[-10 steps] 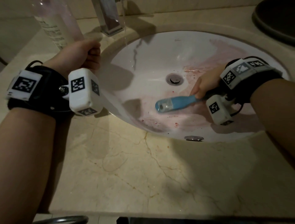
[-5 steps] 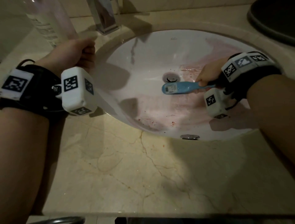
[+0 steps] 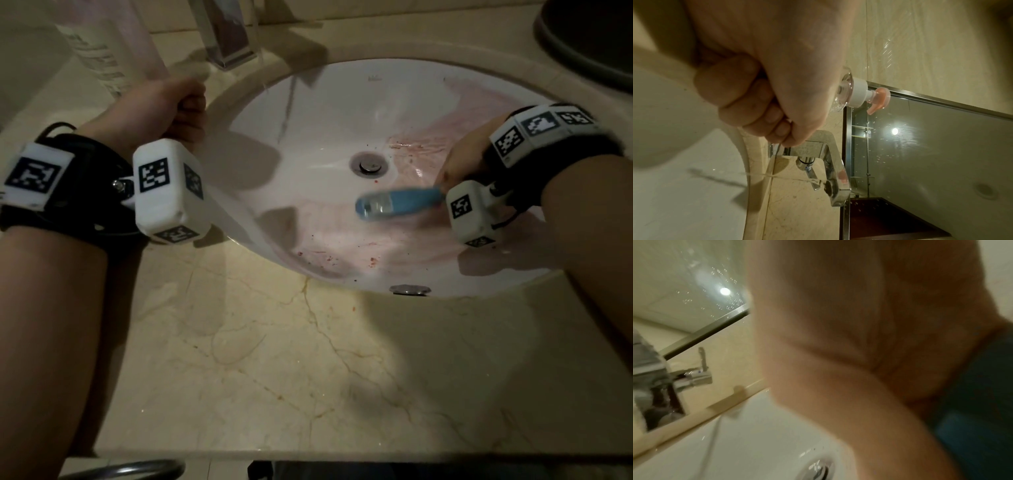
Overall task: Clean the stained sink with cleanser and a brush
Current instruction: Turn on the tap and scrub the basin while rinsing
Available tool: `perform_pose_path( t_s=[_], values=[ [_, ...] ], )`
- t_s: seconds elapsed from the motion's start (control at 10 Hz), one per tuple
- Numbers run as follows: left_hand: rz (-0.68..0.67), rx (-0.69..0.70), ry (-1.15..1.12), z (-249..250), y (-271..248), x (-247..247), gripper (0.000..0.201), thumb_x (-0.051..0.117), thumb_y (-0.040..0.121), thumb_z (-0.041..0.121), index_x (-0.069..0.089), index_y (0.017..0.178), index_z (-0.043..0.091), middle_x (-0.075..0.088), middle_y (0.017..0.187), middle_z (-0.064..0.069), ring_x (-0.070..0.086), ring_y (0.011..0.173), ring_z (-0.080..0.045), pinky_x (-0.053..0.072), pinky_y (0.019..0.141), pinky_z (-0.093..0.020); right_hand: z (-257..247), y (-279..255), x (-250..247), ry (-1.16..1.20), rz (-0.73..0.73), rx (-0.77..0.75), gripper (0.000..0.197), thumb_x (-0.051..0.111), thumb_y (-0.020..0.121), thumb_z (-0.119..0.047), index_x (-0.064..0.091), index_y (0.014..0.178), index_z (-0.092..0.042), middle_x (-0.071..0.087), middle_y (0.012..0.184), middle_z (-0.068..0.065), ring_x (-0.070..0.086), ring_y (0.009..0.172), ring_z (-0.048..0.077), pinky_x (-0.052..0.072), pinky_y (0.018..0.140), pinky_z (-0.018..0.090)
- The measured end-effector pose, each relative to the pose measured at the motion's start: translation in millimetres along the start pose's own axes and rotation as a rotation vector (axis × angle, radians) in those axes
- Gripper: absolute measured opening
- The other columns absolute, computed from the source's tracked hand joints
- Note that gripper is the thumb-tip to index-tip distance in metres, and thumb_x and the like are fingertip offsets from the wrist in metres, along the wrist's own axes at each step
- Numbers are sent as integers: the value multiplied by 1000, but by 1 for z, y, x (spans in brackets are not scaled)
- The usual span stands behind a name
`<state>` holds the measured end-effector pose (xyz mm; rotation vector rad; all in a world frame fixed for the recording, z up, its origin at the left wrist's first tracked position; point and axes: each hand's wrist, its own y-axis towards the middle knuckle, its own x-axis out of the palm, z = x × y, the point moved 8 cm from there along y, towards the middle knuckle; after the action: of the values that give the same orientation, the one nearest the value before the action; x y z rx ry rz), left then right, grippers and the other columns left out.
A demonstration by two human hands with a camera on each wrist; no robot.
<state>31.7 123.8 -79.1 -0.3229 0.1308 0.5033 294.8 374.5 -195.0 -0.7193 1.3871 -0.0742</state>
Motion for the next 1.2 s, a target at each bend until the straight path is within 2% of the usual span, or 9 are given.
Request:
perform_pose_path(
  t_s=[0.1,0.2,0.3,0.5,0.6,0.7,0.8,1.0,1.2],
  values=[
    [-4,7,-16,0,-1,0,39,27,100,19,19,61,21,26,35,8,23,25,-4,18,24,-11,-8,-3,13,-226,-156,-133,34,49,97,-14,54,128,-3,57,122,13,47,97,20,36,68,6],
    [-6,15,-7,1,-2,1,40,26,100,18,18,61,20,26,33,8,23,25,-4,18,25,-10,12,30,25,-153,-226,-95,73,73,58,-67,63,116,-23,61,108,-4,55,102,19,44,89,30],
    [-11,15,-9,2,-3,2,40,25,100,18,18,61,20,26,33,8,23,24,-4,18,24,-10,-10,-18,15,-52,-229,-8,31,66,84,-27,62,106,-6,58,101,10,50,89,24,44,71,31],
    [9,5,-3,1,-2,1,40,28,100,20,20,61,21,27,33,8,24,24,-4,18,24,-10,9,61,39,-81,-229,-46,57,65,65,-73,64,112,-41,69,86,-12,57,90,13,49,74,19],
    [11,7,-2,1,-2,0,40,28,100,21,20,61,22,27,33,8,24,25,-4,19,24,-10,-55,-39,21,78,-199,-115,28,62,88,-21,63,115,-18,63,87,2,57,71,16,50,64,26],
    [23,8,3,1,-2,0,40,28,100,20,21,61,22,27,33,9,24,24,-4,19,24,-10,-79,-54,6,123,-34,-198,30,56,90,-13,63,119,-10,56,64,2,51,51,14,43,46,21],
    [22,-1,4,0,-2,0,40,29,100,21,21,61,22,27,33,10,24,24,-4,19,24,-11,-101,-78,28,76,-257,-297,29,47,94,-7,65,116,-11,59,57,1,53,48,12,44,43,18],
    [28,6,14,1,-1,-1,40,29,100,21,21,61,22,27,33,10,23,24,-4,19,24,-11,-104,-75,-3,205,122,-253,34,53,91,-18,59,124,-14,49,64,-4,46,51,10,38,47,22],
    [20,0,16,1,0,0,39,29,99,18,20,60,20,25,34,11,21,25,-3,18,24,-11,-128,-96,48,295,-447,-347,25,41,93,-5,65,91,-7,46,58,8,38,47,19,33,45,23]
  ],
)
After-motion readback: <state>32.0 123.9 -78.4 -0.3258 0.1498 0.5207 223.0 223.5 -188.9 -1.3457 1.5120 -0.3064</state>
